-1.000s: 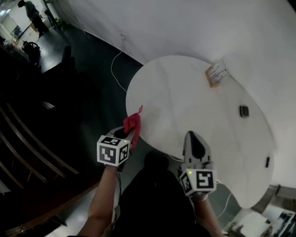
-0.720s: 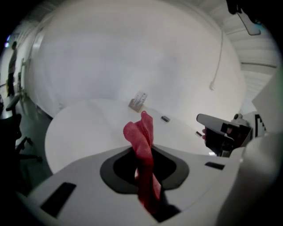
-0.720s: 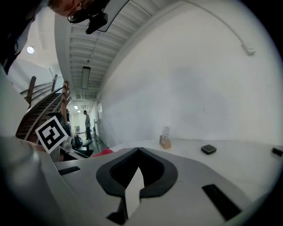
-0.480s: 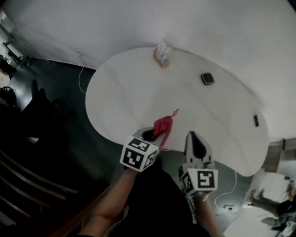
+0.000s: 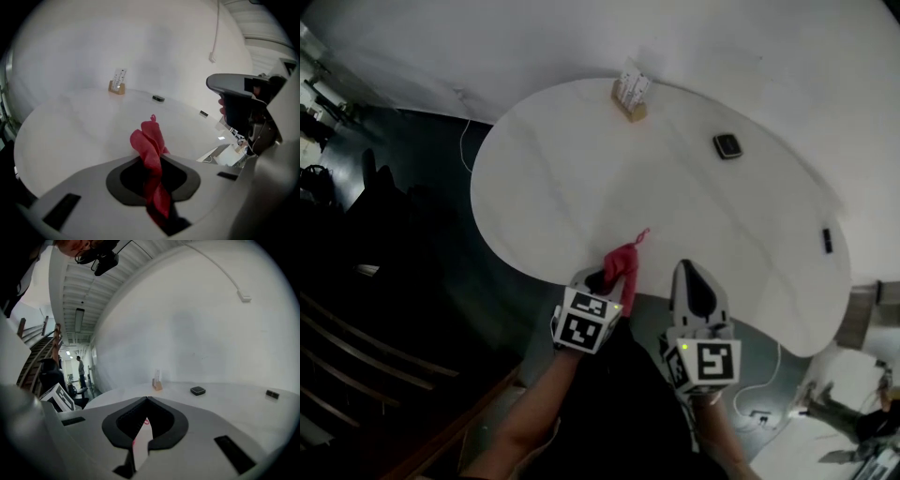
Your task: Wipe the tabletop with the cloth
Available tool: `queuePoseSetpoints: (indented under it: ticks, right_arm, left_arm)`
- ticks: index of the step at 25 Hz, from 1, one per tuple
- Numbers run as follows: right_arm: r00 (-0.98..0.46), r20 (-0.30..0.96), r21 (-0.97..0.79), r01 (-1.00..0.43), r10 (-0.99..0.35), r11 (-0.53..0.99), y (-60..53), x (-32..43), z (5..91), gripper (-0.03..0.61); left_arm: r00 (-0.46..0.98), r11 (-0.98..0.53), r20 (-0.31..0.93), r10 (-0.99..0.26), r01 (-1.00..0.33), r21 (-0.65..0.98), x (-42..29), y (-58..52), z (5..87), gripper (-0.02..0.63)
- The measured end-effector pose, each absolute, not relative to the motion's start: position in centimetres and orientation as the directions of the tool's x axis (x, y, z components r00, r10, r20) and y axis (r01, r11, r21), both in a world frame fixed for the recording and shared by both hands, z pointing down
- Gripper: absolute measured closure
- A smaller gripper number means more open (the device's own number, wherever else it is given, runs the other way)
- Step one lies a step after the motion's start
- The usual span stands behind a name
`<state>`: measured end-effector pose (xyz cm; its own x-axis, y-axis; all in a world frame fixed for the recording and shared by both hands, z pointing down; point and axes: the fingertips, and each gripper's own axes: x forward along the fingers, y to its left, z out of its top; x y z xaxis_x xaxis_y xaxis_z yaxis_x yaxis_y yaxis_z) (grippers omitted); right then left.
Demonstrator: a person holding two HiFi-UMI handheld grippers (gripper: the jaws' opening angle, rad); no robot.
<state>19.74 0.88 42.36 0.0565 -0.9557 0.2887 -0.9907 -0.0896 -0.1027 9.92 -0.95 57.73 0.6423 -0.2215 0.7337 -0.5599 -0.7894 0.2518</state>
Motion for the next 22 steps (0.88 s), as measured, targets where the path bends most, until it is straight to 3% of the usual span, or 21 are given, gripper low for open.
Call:
queuePoseSetpoints:
  ticks: [11,22]
  right_arm:
    - [-0.215,0.275,-0.105,-0.976,-0.937,0.192,-5.2,10.9,42.0,0.575]
    - [-0.353,0.265,-0.108,-0.935,-0.897,0.337,-7.4,4.6,41.6,0.575]
  left_arm:
    - [0.514,-0.586,0.742,-0.432,-0.784,0.202,-2.7,-5.6,58.3,0.552]
    - [0.38,-0.402,0.745,-0.548,-0.901,0.164,-11.2,-7.1,58.3,0.552]
